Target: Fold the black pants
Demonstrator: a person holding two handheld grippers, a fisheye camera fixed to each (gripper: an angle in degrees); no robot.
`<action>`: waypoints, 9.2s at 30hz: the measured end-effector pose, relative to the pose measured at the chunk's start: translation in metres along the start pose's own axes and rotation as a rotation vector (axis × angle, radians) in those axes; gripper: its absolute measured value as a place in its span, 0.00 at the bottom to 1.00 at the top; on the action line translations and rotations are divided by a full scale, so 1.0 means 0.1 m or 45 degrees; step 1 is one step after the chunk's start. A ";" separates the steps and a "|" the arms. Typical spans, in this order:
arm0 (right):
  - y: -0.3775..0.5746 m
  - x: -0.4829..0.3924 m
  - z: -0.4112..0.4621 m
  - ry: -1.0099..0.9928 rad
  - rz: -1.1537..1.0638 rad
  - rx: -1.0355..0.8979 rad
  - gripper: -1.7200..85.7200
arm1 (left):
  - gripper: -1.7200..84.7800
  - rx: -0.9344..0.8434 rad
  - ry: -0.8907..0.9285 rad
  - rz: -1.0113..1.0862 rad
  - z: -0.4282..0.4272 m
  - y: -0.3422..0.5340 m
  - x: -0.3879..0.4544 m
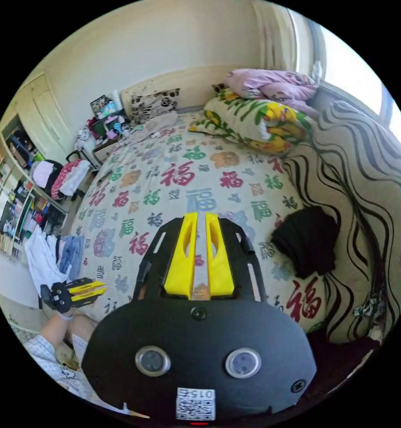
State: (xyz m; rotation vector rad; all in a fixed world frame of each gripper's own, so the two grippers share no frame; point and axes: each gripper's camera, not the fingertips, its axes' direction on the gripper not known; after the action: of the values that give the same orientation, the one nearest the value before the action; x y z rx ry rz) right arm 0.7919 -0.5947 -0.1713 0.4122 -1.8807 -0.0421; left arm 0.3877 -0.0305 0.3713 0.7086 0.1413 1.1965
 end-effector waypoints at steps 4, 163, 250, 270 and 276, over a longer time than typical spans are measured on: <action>0.39 1.22 0.30 0.362 0.183 -0.252 0.11 | 0.05 -0.174 -0.183 0.309 0.59 -0.43 0.81; 1.92 0.59 -2.19 -0.221 0.140 -0.320 0.10 | 0.09 0.079 0.271 -1.115 -0.75 3.38 -0.38; -3.92 -3.61 -5.63 -0.606 -1.668 -0.109 0.07 | 0.07 1.264 0.711 -0.705 -4.41 -1.75 -1.41; -2.35 -1.45 0.25 -0.782 0.082 -0.977 0.10 | 0.09 -0.690 -0.103 -1.559 -0.52 1.68 -3.31; -2.88 0.58 0.03 -0.428 0.456 -0.799 0.10 | 0.11 -0.847 -0.210 -1.756 -0.17 1.87 -3.60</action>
State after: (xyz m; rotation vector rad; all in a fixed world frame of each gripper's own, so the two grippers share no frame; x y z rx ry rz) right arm 0.8483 -0.8830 -0.1860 -0.3835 -2.1178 -0.4714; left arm 0.0916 -0.3085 0.3706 0.0087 0.0551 -0.1738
